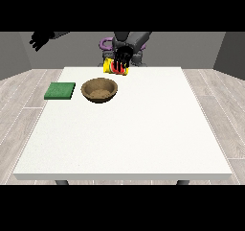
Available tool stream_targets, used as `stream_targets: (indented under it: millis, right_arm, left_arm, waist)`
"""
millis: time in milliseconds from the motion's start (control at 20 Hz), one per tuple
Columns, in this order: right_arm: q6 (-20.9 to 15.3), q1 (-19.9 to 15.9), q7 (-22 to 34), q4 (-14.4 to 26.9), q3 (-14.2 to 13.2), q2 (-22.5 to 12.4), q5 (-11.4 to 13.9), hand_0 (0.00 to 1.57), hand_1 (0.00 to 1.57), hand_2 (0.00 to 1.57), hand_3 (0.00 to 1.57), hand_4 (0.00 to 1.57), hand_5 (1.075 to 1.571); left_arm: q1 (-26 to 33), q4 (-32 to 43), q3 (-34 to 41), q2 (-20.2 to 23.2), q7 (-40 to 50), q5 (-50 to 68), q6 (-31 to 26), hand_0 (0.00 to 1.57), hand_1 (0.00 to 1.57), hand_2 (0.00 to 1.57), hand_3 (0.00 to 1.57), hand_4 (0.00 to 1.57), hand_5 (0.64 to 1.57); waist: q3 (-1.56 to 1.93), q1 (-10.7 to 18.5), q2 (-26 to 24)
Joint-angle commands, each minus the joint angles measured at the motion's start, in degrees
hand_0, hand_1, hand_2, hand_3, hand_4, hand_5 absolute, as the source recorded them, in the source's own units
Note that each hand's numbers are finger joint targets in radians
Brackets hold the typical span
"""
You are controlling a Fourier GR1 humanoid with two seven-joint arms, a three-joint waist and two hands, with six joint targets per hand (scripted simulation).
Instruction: Pick the cup and pour the ball into the bowl, then pick the bowl and place it on the pad
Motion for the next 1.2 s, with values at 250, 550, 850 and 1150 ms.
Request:
stream_targets:
  millis: [250,550,850,1150]
  right_arm:
    - [0.64,-2.0,-0.53,3.56,1.02,0.23,0.82,0.0,0.0,0.0,0.26,0.69,1.554]
    - [2.28,-3.33,-2.75,5.63,2.09,0.41,1.72,0.0,0.0,0.0,0.32,0.69,1.553]
    - [-2.58,-5.84,0.89,4.62,2.83,1.46,2.27,0.0,0.0,0.0,0.14,0.73,1.546]
    - [-9.24,-5.07,-0.17,4.5,1.44,3.37,4.01,0.0,0.0,0.0,0.18,0.74,1.553]
  left_arm:
    - [-7.52,1.81,-11.13,-0.49,12.25,-13.47,-13.55,1.4,1.4,1.57,1.57,1.04,1.571]
    - [-4.39,-6.53,-18.36,-0.5,16.61,-15.07,-24.02,0.25,0.25,1.23,1.56,1.08,1.57]
    - [-2.9,-13.5,-18.21,-0.51,15.14,-16.23,-30.72,0.0,0.0,1.06,1.55,1.11,1.57]
    - [0.75,-21.88,-1.97,5.37,6.49,-1.0,-13.8,1.04,1.04,1.57,1.44,1.27,1.567]
  waist:
    - [-0.05,-0.42,-1.89]
    - [-0.08,-4.03,-0.43]
    - [-0.13,-0.74,-1.93]
    - [-0.4,7.76,-2.67]
